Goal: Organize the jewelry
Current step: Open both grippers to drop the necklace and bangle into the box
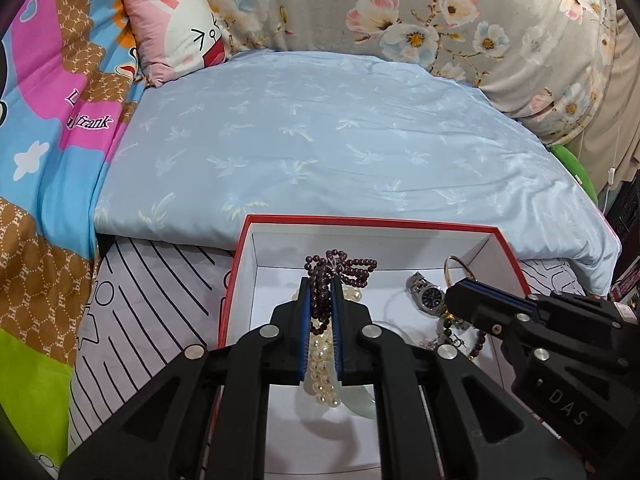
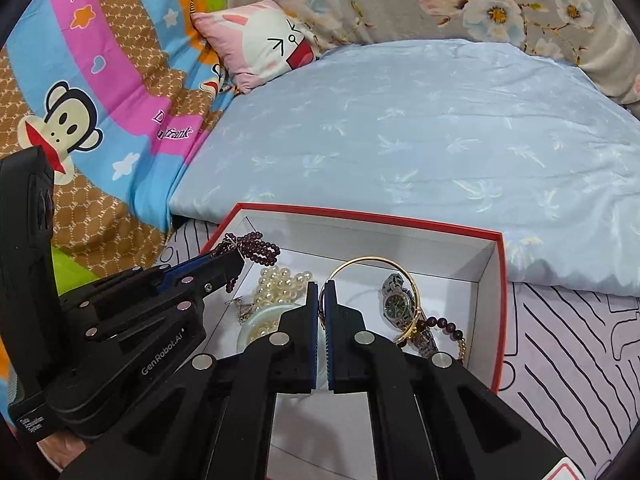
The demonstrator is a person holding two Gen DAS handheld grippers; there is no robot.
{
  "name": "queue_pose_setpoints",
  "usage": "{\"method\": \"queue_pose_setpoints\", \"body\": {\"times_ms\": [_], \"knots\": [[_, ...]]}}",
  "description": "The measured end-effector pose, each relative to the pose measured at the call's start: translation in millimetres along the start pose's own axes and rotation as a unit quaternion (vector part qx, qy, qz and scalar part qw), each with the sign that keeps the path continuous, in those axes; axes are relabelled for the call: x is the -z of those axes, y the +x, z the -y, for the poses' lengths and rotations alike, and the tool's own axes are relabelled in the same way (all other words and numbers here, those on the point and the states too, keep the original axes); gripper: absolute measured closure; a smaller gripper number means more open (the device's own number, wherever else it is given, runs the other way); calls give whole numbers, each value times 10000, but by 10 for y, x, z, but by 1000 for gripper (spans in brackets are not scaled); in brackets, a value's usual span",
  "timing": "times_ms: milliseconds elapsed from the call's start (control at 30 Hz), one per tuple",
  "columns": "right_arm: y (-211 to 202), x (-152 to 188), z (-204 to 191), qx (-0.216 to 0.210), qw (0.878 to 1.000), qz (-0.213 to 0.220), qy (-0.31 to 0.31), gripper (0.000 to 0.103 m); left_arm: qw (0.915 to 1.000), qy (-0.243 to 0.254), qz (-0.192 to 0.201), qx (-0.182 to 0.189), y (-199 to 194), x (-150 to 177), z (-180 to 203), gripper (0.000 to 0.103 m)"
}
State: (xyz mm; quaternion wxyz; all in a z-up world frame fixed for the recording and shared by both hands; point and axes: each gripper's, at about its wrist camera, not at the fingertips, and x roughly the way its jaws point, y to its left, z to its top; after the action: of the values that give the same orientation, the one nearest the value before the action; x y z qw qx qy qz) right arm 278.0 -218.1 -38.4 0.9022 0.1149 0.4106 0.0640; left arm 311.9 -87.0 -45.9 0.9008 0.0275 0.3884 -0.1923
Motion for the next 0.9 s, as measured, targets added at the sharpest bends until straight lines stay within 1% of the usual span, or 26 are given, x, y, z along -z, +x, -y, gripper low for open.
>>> {"method": "queue_pose_setpoints", "body": {"times_ms": [200,300,400,467,533,600,767,900], "knots": [[113,-1,-27,18,10000,-73,-38,99,10000,3,-54,-9,69,2,-21,95],[126,3,-19,78,10000,-44,-28,98,10000,21,-79,-18,95,-2,-20,94],[104,1,-17,111,9999,15,1,96,9999,18,-81,-84,111,0,-15,88],[76,0,-23,125,9999,47,-2,95,9999,14,-24,-125,96,-1,-13,88],[38,7,-21,130,9999,75,-9,94,9998,3,19,-177,62,-9,-10,79],[-30,19,-26,215,9996,158,-26,88,9997,-33,63,-235,22,-16,-24,71],[-198,51,-3,208,9994,278,16,87,9995,-68,169,-262,-106,-31,-24,69],[-329,94,7,262,9991,345,2,87,9991,16,262,-322,-219,-22,19,69]]}}
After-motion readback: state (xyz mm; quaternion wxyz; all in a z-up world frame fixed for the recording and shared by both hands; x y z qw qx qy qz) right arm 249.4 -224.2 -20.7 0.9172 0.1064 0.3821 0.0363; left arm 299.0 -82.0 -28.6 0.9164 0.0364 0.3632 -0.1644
